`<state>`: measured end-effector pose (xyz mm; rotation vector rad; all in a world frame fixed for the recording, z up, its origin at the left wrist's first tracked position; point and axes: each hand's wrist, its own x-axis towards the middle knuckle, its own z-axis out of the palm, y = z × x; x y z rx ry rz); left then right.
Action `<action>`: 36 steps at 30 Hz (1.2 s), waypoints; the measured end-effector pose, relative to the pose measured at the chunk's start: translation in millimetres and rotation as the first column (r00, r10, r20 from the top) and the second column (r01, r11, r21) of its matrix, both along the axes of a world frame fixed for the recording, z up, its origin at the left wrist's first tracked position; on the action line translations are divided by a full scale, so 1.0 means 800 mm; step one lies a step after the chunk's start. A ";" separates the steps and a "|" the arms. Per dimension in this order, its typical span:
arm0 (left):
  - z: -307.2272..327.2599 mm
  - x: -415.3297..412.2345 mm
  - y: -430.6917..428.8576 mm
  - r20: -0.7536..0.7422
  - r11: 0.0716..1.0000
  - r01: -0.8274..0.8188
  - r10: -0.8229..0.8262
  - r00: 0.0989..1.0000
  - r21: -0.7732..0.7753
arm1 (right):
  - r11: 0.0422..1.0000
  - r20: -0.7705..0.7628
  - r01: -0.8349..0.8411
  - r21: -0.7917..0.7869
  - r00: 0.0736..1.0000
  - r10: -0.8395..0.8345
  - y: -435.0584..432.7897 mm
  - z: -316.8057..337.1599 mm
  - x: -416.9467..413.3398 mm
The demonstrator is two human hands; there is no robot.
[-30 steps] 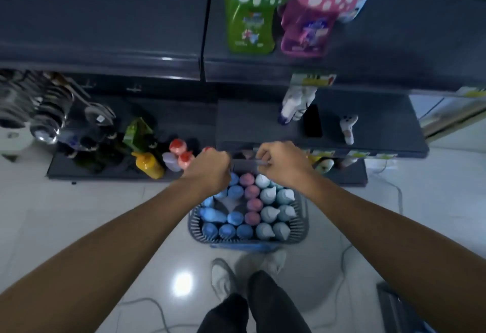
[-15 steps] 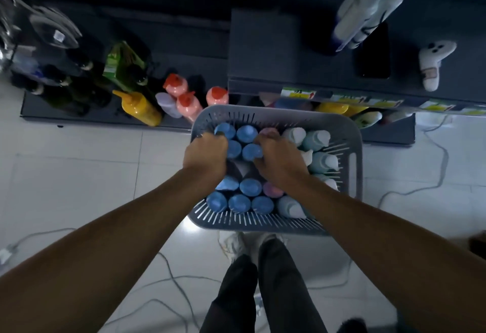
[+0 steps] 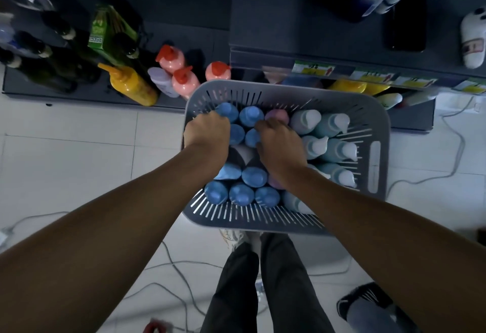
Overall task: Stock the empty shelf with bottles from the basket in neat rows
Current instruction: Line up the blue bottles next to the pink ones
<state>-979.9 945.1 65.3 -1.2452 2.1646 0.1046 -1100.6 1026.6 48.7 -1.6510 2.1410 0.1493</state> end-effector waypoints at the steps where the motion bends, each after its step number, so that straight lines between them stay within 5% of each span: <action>1: -0.002 -0.001 -0.001 0.002 1.000 0.006 -0.006 1.000 -0.004 | 1.000 0.000 -0.003 -0.005 1.000 0.003 0.000 0.000 -0.001; 19: 0.008 -0.002 -0.005 -0.040 0.994 -0.072 0.069 0.997 -0.082 | 0.993 0.023 0.005 -0.119 1.000 -0.002 -0.007 0.009 -0.009; 36: 0.172 -0.011 -0.002 -0.176 0.990 -0.035 0.011 0.984 -0.137 | 0.966 0.056 0.037 -0.254 0.998 -0.023 0.003 0.163 -0.037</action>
